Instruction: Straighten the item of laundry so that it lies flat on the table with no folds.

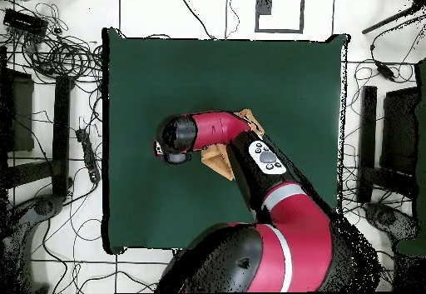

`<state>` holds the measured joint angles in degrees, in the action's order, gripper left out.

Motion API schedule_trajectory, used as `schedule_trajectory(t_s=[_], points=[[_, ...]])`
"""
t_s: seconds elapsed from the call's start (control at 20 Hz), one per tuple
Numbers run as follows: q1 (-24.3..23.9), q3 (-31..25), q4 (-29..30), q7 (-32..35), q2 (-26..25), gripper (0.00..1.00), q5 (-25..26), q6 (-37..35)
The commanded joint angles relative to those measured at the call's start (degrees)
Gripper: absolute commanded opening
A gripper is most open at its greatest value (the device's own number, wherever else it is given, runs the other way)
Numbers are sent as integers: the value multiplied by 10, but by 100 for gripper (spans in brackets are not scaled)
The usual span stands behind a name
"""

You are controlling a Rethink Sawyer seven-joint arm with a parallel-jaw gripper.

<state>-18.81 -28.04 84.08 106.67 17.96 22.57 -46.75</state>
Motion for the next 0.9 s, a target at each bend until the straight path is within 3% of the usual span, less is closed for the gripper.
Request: schedule_trajectory(t_s=[0.05,0.9], points=[[36,38,-23,19,9,100,-9,-113],[-2,38,-59,-33,-16,100,4,-101]])
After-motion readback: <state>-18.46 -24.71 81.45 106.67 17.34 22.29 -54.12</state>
